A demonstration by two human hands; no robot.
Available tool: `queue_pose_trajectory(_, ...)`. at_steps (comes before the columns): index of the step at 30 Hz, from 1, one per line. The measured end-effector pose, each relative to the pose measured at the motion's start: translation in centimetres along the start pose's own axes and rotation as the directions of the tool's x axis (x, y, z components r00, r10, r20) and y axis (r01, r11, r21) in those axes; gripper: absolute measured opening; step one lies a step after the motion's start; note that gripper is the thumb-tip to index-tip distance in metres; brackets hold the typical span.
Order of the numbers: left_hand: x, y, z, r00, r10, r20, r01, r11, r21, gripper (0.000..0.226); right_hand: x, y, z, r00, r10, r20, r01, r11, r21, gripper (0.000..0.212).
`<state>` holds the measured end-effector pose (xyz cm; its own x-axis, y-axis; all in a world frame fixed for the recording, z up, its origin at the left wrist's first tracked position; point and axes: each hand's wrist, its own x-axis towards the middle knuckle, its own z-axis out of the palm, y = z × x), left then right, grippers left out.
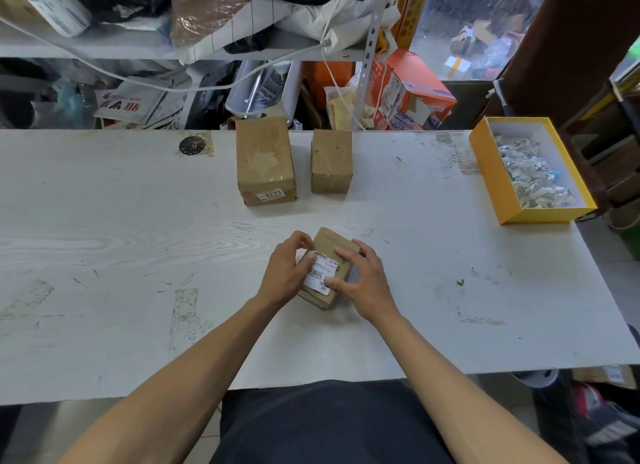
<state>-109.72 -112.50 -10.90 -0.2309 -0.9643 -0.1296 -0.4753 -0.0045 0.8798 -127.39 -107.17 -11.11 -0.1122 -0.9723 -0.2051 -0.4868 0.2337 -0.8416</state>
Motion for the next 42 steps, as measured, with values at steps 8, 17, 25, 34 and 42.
queue_pose_trajectory(8,0.5,0.3,0.2,0.997,-0.083,0.004,0.083,0.996,0.04,0.009,0.0,-0.1,-0.1,1.0,-0.007,-0.001,0.007,1.0,0.001,0.06)
queue_pose_trajectory(17,0.5,0.6,0.3,0.995,-0.101,0.007,0.101,0.995,0.025,0.01,0.2,-0.5,-0.9,0.999,-0.002,0.038,0.003,1.0,-0.022,0.061)
queue_pose_trajectory(25,-0.8,0.1,0.3,0.995,-0.102,0.003,0.101,0.985,-0.137,0.014,0.2,-0.5,-1.3,0.999,-0.004,0.052,0.004,1.0,-0.002,0.063)
queue_pose_trajectory(34,0.7,1.2,0.2,0.982,-0.19,-0.011,0.188,0.979,-0.082,0.02,0.0,-0.3,-1.4,0.996,0.013,0.092,-0.014,1.0,0.003,0.065)
queue_pose_trajectory(42,0.9,1.1,0.6,0.972,-0.232,-0.048,0.226,0.968,-0.105,0.022,-0.1,0.2,-1.6,0.988,0.014,0.155,-0.014,1.0,0.002,0.092)
